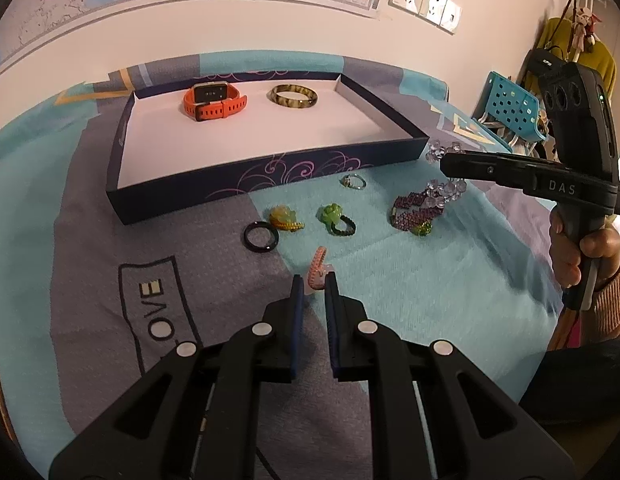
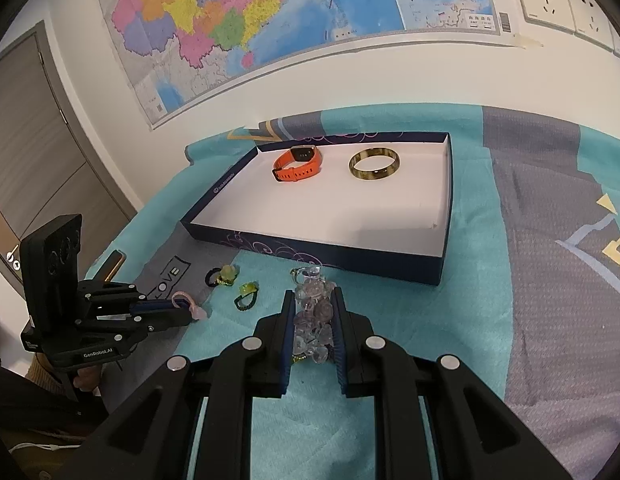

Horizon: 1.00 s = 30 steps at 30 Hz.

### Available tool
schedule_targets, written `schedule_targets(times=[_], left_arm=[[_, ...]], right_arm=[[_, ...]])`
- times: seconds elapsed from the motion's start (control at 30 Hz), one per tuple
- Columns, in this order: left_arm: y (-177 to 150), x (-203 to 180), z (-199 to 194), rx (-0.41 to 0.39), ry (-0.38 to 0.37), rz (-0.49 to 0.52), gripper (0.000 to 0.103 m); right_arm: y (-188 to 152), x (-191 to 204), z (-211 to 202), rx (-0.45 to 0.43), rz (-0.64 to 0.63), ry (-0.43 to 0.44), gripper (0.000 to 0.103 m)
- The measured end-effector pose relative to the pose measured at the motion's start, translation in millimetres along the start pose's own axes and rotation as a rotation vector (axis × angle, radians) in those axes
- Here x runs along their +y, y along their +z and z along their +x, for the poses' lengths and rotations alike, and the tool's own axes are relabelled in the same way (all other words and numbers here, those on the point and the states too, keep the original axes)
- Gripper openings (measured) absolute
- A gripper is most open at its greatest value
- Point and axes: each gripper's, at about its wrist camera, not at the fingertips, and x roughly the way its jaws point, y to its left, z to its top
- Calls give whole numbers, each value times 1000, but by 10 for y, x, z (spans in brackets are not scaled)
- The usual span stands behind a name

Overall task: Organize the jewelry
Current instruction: 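Grasp the pink ring with the left tool while the right tool holds the crystal bracelet, then carry the pink ring with the left tool into the box while the right tool releases the crystal bracelet there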

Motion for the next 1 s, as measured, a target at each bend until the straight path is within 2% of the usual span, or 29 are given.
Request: schedule_targets(times=[0.47,1.0], left_arm=[[266,54,-191,-78,6,6,11],[823,331,-150,-148,57,-19,11]], right_arm=[[182,72,-23,-36,-26,4,16],[723,69,166,-76,-71,-44,16]])
